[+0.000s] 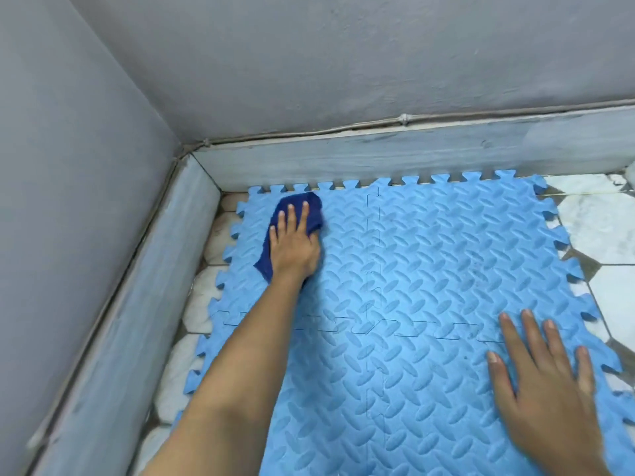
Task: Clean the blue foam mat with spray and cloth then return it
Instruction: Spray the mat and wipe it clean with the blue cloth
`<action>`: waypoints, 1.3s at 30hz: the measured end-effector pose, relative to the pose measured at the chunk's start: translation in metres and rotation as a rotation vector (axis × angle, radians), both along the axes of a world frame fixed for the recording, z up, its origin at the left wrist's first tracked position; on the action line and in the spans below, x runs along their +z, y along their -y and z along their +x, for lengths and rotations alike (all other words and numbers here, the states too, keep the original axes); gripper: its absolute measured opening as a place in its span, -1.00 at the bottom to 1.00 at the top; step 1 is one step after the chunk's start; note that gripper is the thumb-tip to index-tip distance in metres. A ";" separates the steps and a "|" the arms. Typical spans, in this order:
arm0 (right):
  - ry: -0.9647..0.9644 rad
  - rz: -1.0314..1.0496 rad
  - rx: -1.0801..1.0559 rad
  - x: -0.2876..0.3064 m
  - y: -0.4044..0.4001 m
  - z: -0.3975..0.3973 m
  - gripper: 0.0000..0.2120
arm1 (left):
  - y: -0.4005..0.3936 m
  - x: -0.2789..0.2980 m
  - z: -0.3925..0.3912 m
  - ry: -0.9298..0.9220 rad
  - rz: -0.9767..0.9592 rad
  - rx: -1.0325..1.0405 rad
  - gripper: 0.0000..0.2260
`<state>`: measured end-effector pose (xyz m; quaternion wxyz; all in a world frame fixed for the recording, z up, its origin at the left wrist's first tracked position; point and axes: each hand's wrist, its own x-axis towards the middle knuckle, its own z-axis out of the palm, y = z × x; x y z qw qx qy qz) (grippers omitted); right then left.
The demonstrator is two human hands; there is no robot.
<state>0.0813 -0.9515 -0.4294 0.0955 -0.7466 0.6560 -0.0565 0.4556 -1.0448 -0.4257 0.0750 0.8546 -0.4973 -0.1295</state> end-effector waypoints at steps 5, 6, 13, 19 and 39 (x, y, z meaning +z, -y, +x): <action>-0.006 -0.004 0.006 0.002 -0.003 0.011 -0.42 | -0.015 0.006 0.022 0.005 0.075 0.046 -0.47; -0.001 -0.017 0.000 0.003 -0.002 0.011 -0.43 | -0.030 0.004 -0.006 0.010 0.039 -0.090 -0.47; 0.167 -0.116 -0.029 0.009 0.047 -0.041 -0.57 | -0.194 0.005 -0.215 -0.035 -0.022 -1.050 -0.29; 0.045 -0.106 -0.012 -0.004 0.045 -0.043 -0.45 | -0.055 -0.002 -0.212 -0.015 -0.093 -0.846 -0.40; 0.124 -0.149 -0.010 -0.008 0.050 -0.049 -0.50 | 0.107 0.000 -0.255 0.032 -0.043 -0.761 -0.44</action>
